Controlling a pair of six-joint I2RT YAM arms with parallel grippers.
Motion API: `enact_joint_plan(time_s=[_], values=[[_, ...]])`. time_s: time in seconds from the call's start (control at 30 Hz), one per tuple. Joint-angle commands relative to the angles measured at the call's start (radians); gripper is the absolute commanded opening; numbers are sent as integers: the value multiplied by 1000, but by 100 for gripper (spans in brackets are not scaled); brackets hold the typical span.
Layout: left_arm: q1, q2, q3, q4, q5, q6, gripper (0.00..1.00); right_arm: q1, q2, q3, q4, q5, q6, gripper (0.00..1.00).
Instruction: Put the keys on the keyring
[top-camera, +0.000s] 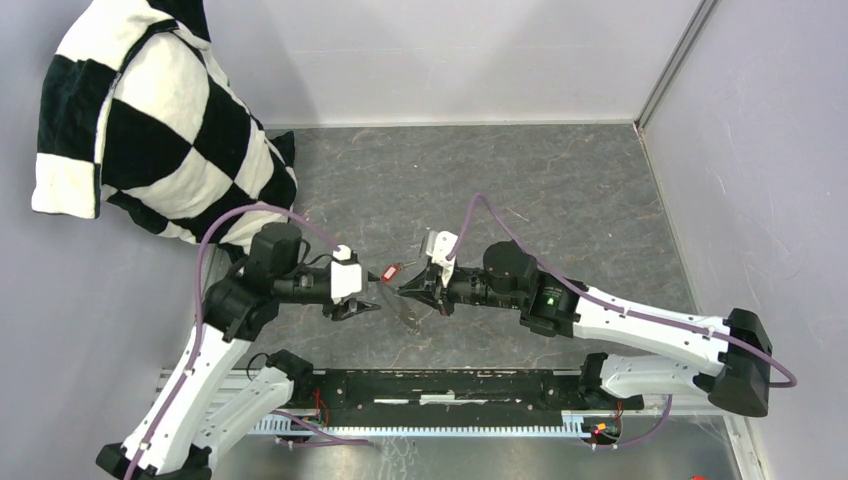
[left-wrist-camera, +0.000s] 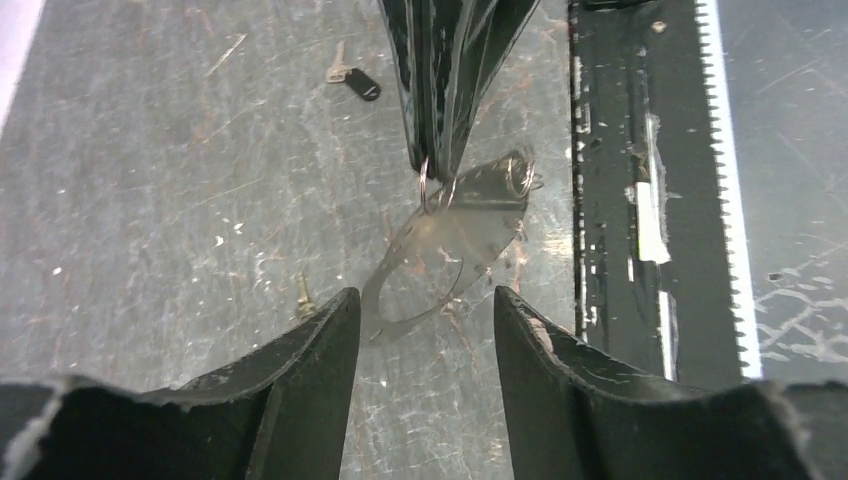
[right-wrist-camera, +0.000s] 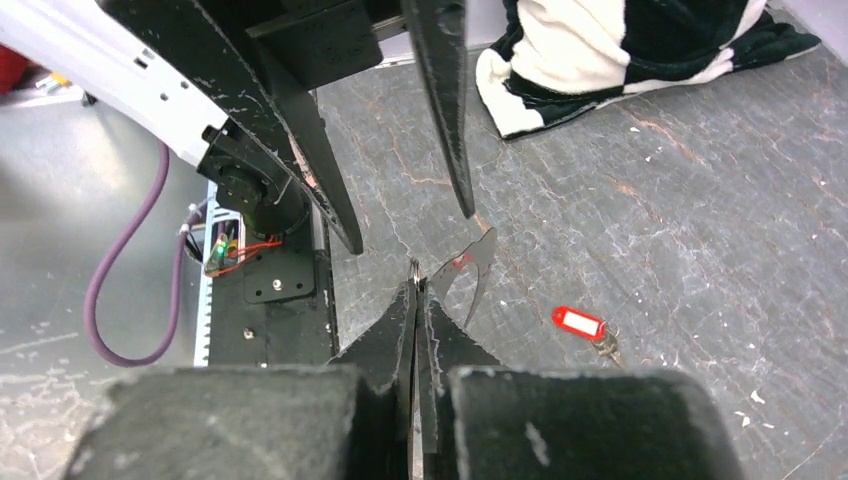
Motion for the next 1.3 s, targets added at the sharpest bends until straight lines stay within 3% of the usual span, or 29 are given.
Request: enact_joint_plan(time_s=[0.0,0.13,0.4,0.57,0.73,1.03,1.27], values=[[-5,-65,-70,158,-134,-133,54,-2,-65,-44,147,62,129,0],[-4,-87,-94,200,-65,-166,32,-1,-100,-127,276,85,255,1],[-4,23,-59,128,165,-78,24,0,-85,-206,504,41,385,0],[-6,125,17,-55,252,73,28,1,-71,-245,611,48,417,0],[-6,135,56,-64,260,95,34,4,-47,-253,646,28,420,0],[-6,135,125,-63,280,24,48,12,-34,-259,646,22,389,0],[-6,124,128,-61,277,-40,44,30,-37,-252,612,55,350,0]])
